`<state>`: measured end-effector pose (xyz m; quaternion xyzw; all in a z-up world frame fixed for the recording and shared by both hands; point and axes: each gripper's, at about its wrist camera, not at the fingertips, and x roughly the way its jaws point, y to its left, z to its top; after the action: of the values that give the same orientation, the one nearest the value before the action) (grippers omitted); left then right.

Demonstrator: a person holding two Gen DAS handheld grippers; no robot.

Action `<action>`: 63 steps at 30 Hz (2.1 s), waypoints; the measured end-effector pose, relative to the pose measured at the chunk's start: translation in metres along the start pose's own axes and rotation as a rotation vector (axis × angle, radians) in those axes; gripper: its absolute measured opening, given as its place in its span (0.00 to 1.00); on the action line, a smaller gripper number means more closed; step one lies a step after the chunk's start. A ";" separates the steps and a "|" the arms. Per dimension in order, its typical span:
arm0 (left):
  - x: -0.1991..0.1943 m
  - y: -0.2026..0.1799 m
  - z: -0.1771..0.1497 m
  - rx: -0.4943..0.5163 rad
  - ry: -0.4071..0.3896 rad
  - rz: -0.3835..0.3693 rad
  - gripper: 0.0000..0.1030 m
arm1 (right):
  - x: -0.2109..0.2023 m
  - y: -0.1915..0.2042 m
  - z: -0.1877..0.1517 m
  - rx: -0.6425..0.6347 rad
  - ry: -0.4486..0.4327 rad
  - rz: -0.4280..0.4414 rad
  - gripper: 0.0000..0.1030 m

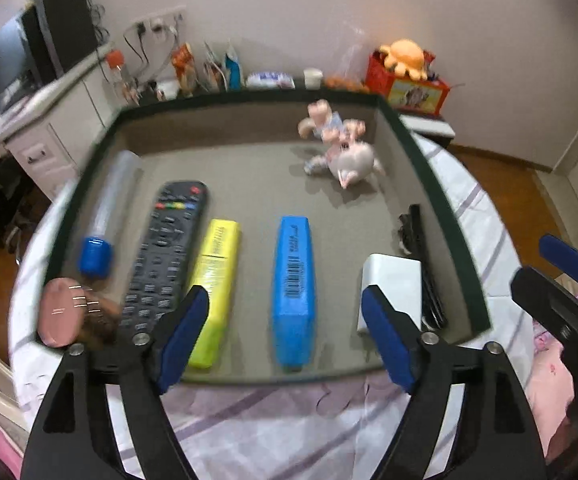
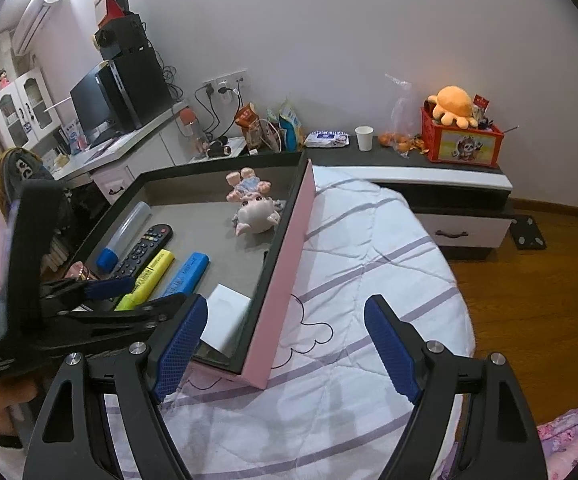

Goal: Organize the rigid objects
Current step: 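Lower the blue highlighter beside the yellow one and open the left gripper, then withdraw the left gripper from the box back over the bed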

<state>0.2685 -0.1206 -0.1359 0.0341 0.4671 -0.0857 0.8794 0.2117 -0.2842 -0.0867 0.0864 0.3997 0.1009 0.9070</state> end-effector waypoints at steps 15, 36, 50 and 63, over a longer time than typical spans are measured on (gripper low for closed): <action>-0.099 0.071 -0.032 0.007 -0.168 0.170 0.99 | -0.036 0.084 0.018 -0.164 -0.021 -0.096 1.00; -0.118 0.088 -0.020 -0.011 -0.211 0.057 1.00 | -0.021 0.128 0.028 -0.165 0.043 -0.200 1.00; -0.100 0.082 -0.001 0.011 -0.187 0.045 1.00 | -0.002 0.122 0.044 -0.155 0.074 -0.216 1.00; -0.100 0.070 0.012 0.023 -0.200 0.048 1.00 | 0.004 0.109 0.058 -0.143 0.068 -0.213 1.00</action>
<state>0.2359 -0.0412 -0.0481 0.0467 0.3750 -0.0727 0.9230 0.2451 -0.1826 -0.0253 -0.0247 0.4288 0.0351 0.9024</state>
